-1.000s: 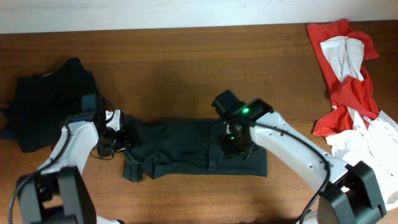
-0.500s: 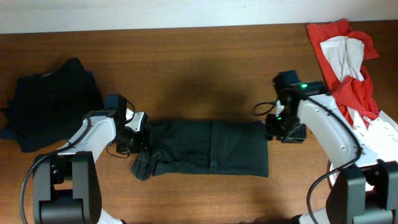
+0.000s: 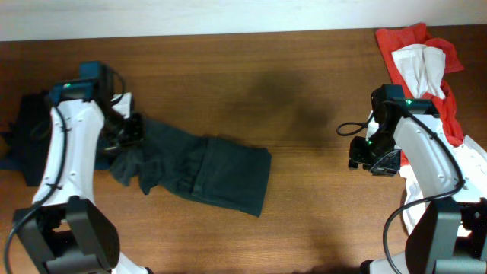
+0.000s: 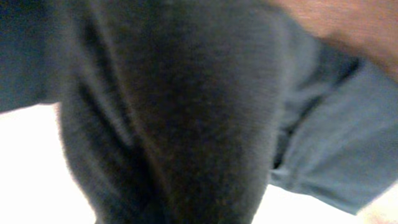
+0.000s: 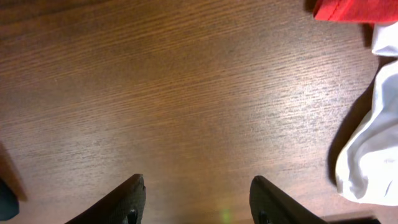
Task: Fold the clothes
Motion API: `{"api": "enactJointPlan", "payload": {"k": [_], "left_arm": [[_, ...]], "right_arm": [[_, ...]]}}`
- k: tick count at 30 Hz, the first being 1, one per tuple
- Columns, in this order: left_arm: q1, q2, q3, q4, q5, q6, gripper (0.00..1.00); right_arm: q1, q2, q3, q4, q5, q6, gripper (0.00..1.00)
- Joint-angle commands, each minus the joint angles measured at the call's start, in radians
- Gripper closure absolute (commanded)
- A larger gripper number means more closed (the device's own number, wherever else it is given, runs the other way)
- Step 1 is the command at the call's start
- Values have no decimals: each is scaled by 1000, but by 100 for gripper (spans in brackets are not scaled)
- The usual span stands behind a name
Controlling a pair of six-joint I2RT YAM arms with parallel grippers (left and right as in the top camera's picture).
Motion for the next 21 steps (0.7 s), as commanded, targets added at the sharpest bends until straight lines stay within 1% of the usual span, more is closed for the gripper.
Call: {"api": "enactJointPlan", "payload": {"k": [1, 2, 5, 9, 13, 19, 20, 21], "left_arm": [[-154, -5, 29, -29, 54, -14, 100], [-186, -3, 26, -29, 54, -15, 99], [-340, 9, 16, -26, 48, -71, 99], [-512, 81, 16, -20, 7, -103, 99], [-623, 172, 16, -27, 2, -120, 100], [-718, 222, 16, 6, 5, -135, 99], [-730, 222, 16, 21, 5, -137, 93], [-737, 222, 16, 28, 5, -137, 77]], "right_arm": [[-4, -8, 10, 0, 11, -8, 42], [-4, -8, 10, 0, 12, -8, 42], [-4, -8, 10, 0, 12, -8, 42], [-4, -8, 10, -1, 12, -9, 42], [-4, -8, 10, -1, 11, -12, 42], [-4, -8, 10, -1, 11, -12, 42], [-4, -8, 10, -1, 11, -12, 42], [-4, -8, 10, -1, 11, -12, 42]]}}
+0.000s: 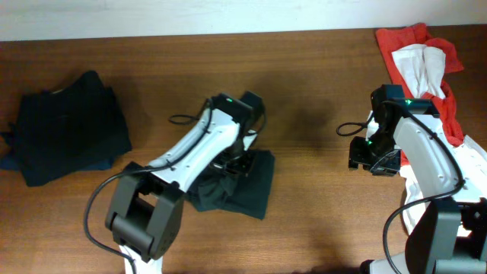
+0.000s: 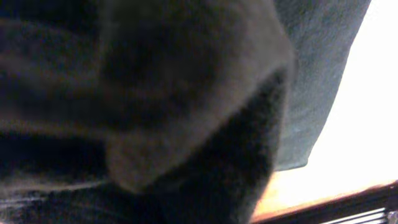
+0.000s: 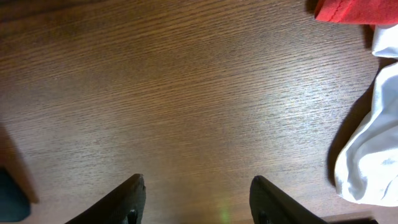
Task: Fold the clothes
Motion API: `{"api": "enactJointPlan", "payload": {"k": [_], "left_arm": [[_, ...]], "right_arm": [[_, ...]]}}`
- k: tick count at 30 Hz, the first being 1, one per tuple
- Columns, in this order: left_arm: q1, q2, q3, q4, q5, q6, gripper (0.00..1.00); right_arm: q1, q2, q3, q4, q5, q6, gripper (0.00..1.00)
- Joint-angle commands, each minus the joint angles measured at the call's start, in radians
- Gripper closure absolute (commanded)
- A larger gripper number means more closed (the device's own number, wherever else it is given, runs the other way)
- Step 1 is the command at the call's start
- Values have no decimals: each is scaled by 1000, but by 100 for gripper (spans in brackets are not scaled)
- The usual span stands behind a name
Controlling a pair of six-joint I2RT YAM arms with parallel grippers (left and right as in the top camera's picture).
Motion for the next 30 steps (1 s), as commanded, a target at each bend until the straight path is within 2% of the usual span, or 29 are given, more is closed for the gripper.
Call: {"api": "enactJointPlan", "payload": {"k": [1, 5, 8, 9, 12, 14, 17, 20, 24, 30], "left_arm": [[-37, 5, 2, 30, 2, -20, 63], [-21, -9, 89, 11, 99, -19, 58], [31, -46, 222, -5, 98, 6, 58], [79, -77, 295, -11, 76, 14, 58], [167, -131, 359, -11, 45, 14, 57], [254, -172, 367, -12, 44, 13, 52], [372, -178, 364, -46, 47, 13, 48], [441, -174, 323, -48, 56, 13, 44], [491, -174, 216, -5, 86, 14, 44], [494, -174, -90, 228, 218, 16, 44]], "right_arm": [[-4, -8, 10, -1, 11, -8, 42], [-1, -8, 10, 5, -35, -8, 32], [-1, -8, 10, 6, -146, -84, 31], [0, -8, 10, 3, -216, -125, 31], [14, -8, 10, 3, -310, -171, 31], [51, -8, 10, 12, -406, -233, 32], [140, -8, 10, 70, -438, -247, 31], [239, -7, 10, 161, -438, -232, 28], [393, -3, 10, 310, -434, -193, 24], [571, 45, 10, 496, -237, -106, 23]]}}
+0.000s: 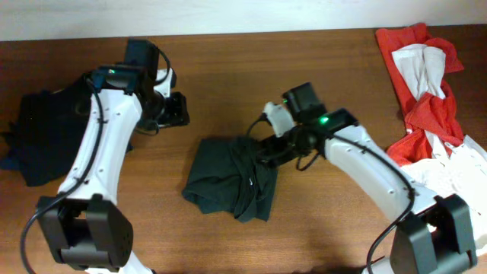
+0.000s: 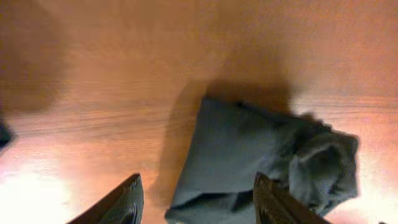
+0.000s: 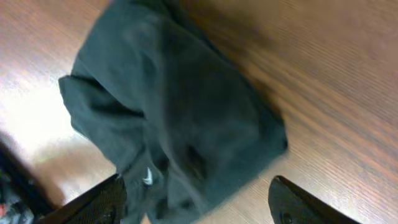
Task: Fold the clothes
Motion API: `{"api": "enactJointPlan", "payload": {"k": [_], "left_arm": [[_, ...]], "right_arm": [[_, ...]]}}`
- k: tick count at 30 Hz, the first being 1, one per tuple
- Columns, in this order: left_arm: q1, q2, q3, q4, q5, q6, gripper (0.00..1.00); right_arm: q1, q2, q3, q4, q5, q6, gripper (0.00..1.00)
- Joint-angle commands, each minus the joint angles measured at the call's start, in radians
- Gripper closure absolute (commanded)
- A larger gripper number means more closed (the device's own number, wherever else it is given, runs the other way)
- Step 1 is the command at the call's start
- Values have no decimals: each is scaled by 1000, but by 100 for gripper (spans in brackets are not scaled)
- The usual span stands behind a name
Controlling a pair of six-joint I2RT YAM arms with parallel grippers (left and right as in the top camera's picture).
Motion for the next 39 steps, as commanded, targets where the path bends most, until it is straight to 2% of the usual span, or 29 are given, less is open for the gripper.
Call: {"api": "enactJointPlan", "payload": {"k": [1, 4, 7, 8, 10, 11, 12, 13, 14, 15, 19, 25, 29, 39], "left_arm": [[2, 3, -214, 150, 146, 26, 43], [2, 3, -325, 266, 204, 32, 43], [-7, 3, -423, 377, 211, 32, 43], [-16, 3, -465, 427, 211, 32, 41], [-29, 3, -524, 489, 210, 32, 40], [-37, 3, -554, 512, 210, 32, 40], [-40, 3, -575, 522, 210, 32, 40], [-41, 3, -586, 527, 209, 32, 40], [-41, 3, -597, 533, 207, 32, 40], [-42, 3, -605, 538, 206, 32, 40], [-42, 3, -619, 534, 203, 32, 40], [-42, 3, -622, 502, 140, 32, 39], [-42, 3, -622, 504, 140, 31, 39], [-44, 3, -622, 510, 140, 31, 39]], "right_arm": [[68, 52, 8, 63, 129, 56, 26], [89, 94, 8, 98, 171, 103, 45], [89, 128, 8, 106, 211, 146, 69], [87, 138, 8, 103, 222, 154, 84], [82, 145, 8, 62, 306, 221, 92], [68, 145, 7, 5, 381, 306, 92], [55, 145, 7, -35, 411, 346, 82], [43, 145, 7, -62, 417, 368, 62], [32, 145, 7, -80, 412, 369, 54], [22, 145, 7, -98, 413, 369, 50], [-8, 142, 9, -171, 407, 370, 50], [-9, 53, 128, -222, 217, 332, 48], [5, 32, 204, -195, 166, 304, 40], [106, 134, 193, -126, 126, 349, 45]]}}
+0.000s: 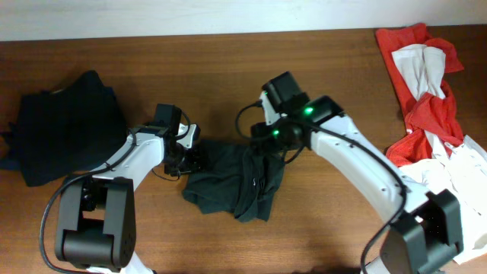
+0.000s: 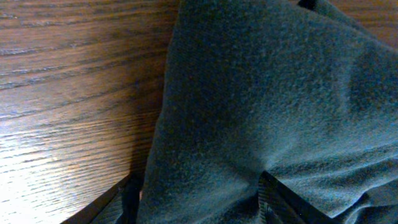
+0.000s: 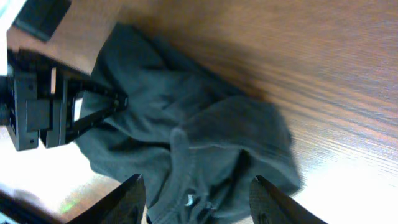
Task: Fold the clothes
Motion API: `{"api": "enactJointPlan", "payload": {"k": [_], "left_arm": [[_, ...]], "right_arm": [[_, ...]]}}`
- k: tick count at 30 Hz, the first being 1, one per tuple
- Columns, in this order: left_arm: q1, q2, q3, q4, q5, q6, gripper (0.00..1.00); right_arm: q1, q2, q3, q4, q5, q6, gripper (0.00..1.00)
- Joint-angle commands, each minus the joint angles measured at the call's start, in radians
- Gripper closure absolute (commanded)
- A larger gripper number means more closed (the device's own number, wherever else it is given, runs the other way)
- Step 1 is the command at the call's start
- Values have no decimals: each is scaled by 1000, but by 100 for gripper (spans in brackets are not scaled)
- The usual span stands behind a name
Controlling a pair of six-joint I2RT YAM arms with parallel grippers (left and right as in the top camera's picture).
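A dark green garment [image 1: 228,186] lies bunched in a rough heap at the table's middle. My left gripper [image 1: 192,158] is low at the heap's left edge. In the left wrist view it [image 2: 199,186] is open, and the green cloth [image 2: 261,93] fills the gap between its fingers [image 2: 132,196]. My right gripper [image 1: 263,144] hovers over the heap's upper right part. It [image 3: 199,186] is open too, with the crumpled garment [image 3: 186,124] under it and nothing gripped.
A folded black pile [image 1: 68,129] lies at the far left. Red and white clothes [image 1: 422,68] are heaped at the right edge, with more white cloth [image 1: 456,171] lower right. Brown wooden table [image 1: 342,221] all round.
My left gripper was open above bare wood up and left of the heap; it is now down at the heap's left edge, with cloth between its fingers. The right gripper stays over the heap's upper right.
First the garment lay stretched from the black pile to the centre, its left end in my left gripper, the right arm idle at the right. Then the left gripper held it at centre, doubled over. Then it had let go and the right gripper had arrived. Now both are open at the heap.
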Motion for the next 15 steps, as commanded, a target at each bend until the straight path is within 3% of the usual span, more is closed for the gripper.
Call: {"api": "enactJointPlan", "payload": {"k": [1, 7, 8, 9, 15], "left_arm": [[-7, -4, -14, 2, -29, 16, 39], [-11, -4, -14, 2, -29, 16, 39], [-11, -4, -14, 2, -29, 16, 39], [-14, -4, -14, 2, -29, 16, 39], [-18, -4, -14, 2, -29, 16, 39]], "right_arm": [[27, 77, -7, 32, -15, 38, 46], [26, 151, -7, 68, 26, 93, 65], [26, 152, -7, 68, 42, 93, 74], [26, 153, -7, 68, 49, 93, 94], [5, 153, -6, 0, 112, 145, 96]]}}
